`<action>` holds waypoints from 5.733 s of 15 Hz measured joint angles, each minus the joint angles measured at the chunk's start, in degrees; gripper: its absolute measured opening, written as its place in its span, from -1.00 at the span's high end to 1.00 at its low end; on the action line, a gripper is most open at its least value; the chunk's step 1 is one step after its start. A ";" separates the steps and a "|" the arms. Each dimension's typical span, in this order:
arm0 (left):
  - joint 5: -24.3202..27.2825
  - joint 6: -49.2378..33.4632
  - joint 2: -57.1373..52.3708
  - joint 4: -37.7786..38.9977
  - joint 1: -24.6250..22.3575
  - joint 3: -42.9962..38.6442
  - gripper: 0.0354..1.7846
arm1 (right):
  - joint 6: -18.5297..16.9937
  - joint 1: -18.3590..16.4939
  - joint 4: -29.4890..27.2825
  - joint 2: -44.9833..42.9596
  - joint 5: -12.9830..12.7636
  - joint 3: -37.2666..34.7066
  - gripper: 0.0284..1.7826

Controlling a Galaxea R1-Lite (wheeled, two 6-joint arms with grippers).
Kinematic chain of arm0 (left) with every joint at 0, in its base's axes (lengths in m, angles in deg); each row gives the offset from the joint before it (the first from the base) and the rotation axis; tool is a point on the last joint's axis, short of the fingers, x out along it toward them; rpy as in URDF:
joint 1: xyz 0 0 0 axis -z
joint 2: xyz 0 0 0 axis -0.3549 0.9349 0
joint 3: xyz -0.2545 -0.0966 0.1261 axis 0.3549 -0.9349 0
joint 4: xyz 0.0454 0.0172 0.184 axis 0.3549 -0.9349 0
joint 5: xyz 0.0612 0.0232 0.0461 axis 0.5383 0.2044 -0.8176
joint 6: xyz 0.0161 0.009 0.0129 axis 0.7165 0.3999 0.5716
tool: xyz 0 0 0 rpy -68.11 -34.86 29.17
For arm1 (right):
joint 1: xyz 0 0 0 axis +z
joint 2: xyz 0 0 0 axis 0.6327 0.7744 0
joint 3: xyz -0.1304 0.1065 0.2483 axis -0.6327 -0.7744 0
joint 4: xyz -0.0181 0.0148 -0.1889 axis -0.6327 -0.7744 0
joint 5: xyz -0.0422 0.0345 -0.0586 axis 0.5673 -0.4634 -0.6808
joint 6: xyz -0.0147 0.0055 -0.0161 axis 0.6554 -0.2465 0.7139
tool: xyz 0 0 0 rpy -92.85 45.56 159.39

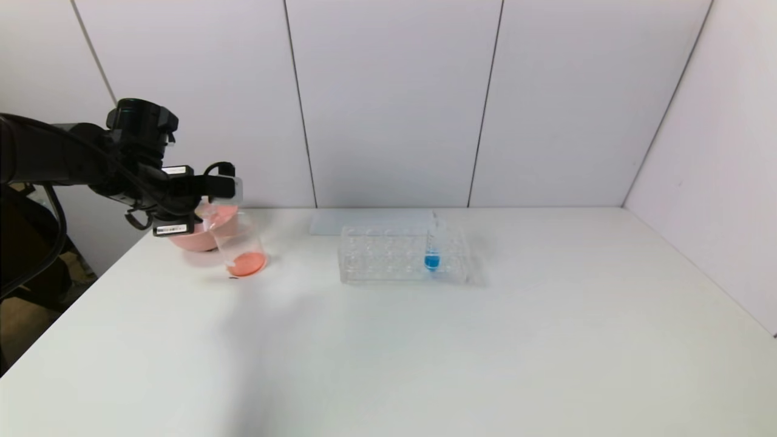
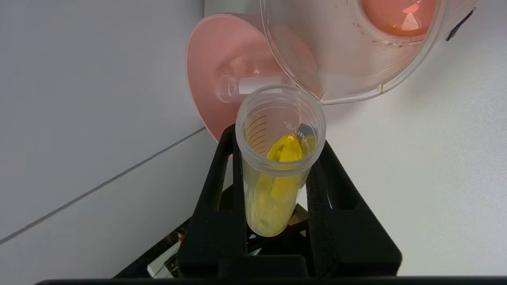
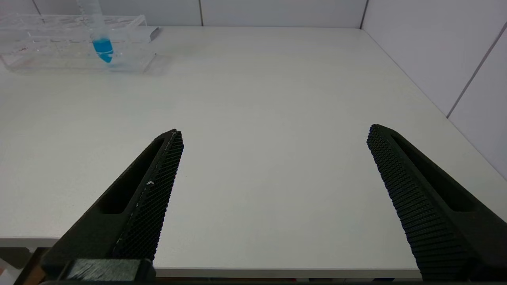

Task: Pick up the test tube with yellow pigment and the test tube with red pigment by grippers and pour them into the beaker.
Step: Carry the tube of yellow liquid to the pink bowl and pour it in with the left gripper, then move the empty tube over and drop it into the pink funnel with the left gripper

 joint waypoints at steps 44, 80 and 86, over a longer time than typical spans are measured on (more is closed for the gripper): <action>-19.24 9.26 2.65 0.22 6.08 2.44 0.53 | 0.00 0.00 0.02 0.00 0.00 0.02 -0.91; -2.65 -44.57 -6.28 13.15 -1.08 3.62 0.53 | 0.00 -0.02 0.02 0.00 0.02 0.02 -0.91; 2.77 -70.40 -3.63 26.62 -2.24 -1.82 0.53 | -0.01 -0.02 0.02 0.00 0.04 0.02 -0.91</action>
